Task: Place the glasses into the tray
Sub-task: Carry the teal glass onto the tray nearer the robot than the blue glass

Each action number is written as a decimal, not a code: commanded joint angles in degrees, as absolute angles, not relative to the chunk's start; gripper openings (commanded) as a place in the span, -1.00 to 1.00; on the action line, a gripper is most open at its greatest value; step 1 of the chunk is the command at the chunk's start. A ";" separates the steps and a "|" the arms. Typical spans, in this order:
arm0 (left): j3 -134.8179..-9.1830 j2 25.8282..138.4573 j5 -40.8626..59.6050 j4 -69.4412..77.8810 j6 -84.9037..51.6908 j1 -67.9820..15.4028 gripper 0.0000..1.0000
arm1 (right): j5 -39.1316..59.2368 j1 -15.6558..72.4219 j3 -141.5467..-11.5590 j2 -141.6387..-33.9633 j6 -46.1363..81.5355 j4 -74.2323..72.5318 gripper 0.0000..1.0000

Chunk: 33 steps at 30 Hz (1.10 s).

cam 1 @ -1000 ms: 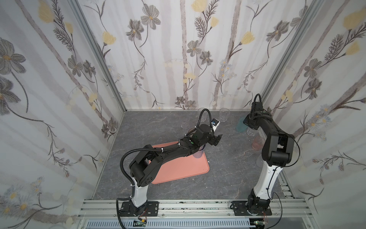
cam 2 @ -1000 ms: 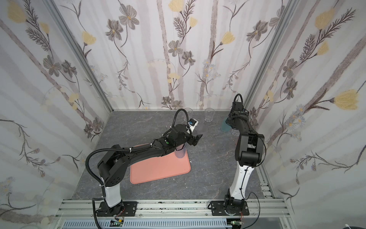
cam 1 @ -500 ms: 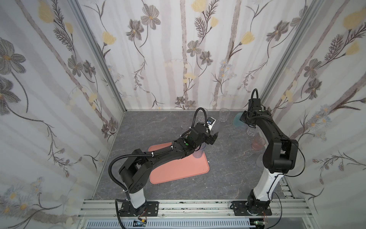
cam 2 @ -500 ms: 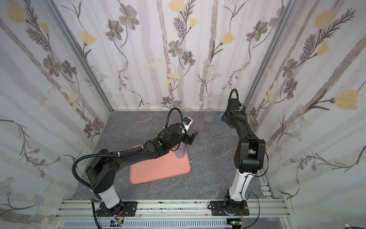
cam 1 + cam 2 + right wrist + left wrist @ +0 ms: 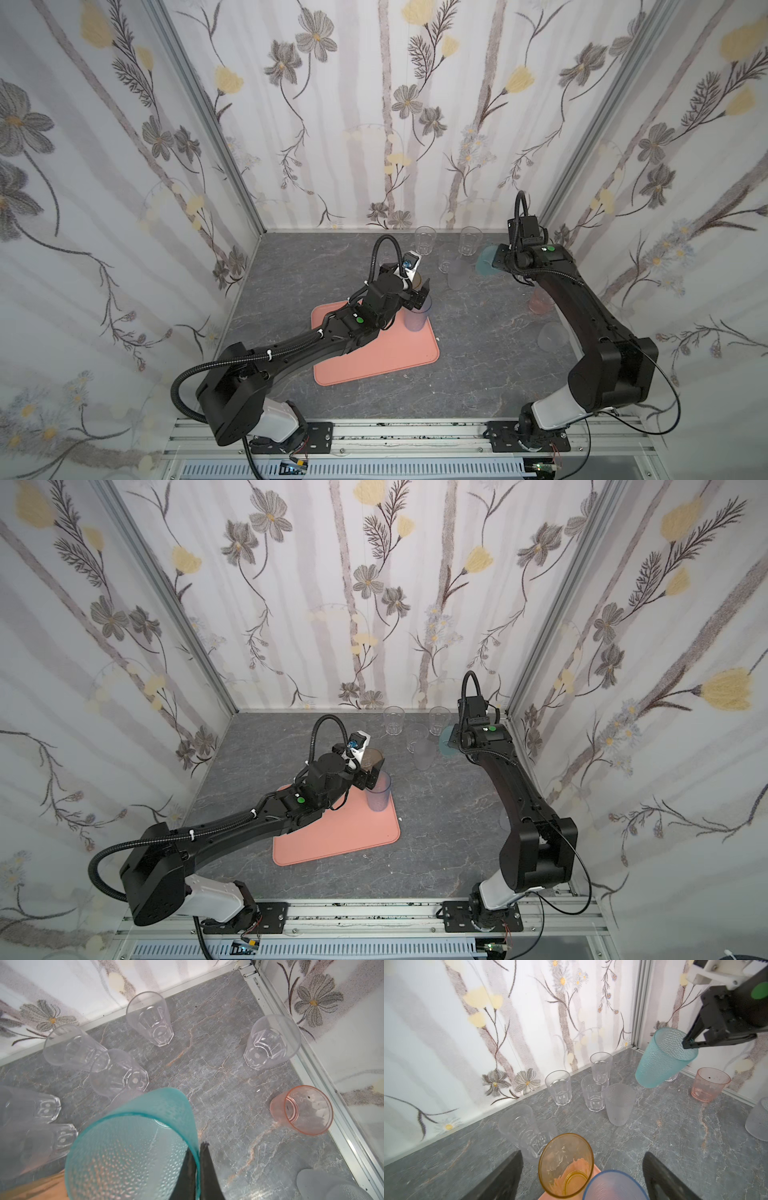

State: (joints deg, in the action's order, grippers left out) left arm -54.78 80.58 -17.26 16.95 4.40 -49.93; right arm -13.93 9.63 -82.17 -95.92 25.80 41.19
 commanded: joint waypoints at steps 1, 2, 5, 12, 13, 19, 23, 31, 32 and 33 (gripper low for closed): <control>-51.81 77.14 -19.17 18.37 1.48 -49.23 0.85 | -16.15 11.93 -79.71 -92.24 25.30 43.40 -1.00; -50.86 76.18 -19.38 18.37 0.59 -48.99 0.85 | -16.26 12.89 -78.89 -91.80 25.61 44.01 -1.00; -47.37 73.11 -19.69 18.72 -3.05 -48.27 0.85 | -16.87 16.51 -75.85 -88.11 26.87 45.81 -1.00; -40.80 69.65 -22.27 19.51 -11.10 -47.46 0.84 | -16.75 23.17 -69.18 -84.06 29.48 47.36 -1.00; -40.09 69.29 -22.78 19.59 -12.18 -47.46 0.84 | -16.79 23.97 -68.43 -83.58 29.68 47.63 -1.00; -37.88 68.60 -24.39 19.95 -15.09 -47.23 0.84 | -16.55 28.71 -64.60 -81.72 31.68 48.50 -1.00; -37.13 69.05 -23.83 19.95 -16.80 -47.20 0.83 | -16.76 31.81 -63.11 -81.61 33.17 48.77 -1.00; -36.39 70.99 -22.19 19.95 -21.00 -47.20 0.82 | -16.13 39.62 -63.69 -85.03 35.76 49.98 -1.00; -36.39 71.14 -22.19 19.95 -21.09 -47.17 0.81 | -16.30 40.83 -64.40 -85.75 35.99 50.34 -1.00; -36.38 71.19 -22.25 19.95 -21.09 -47.20 0.82 | -16.35 41.90 -65.03 -86.37 36.21 50.68 -1.00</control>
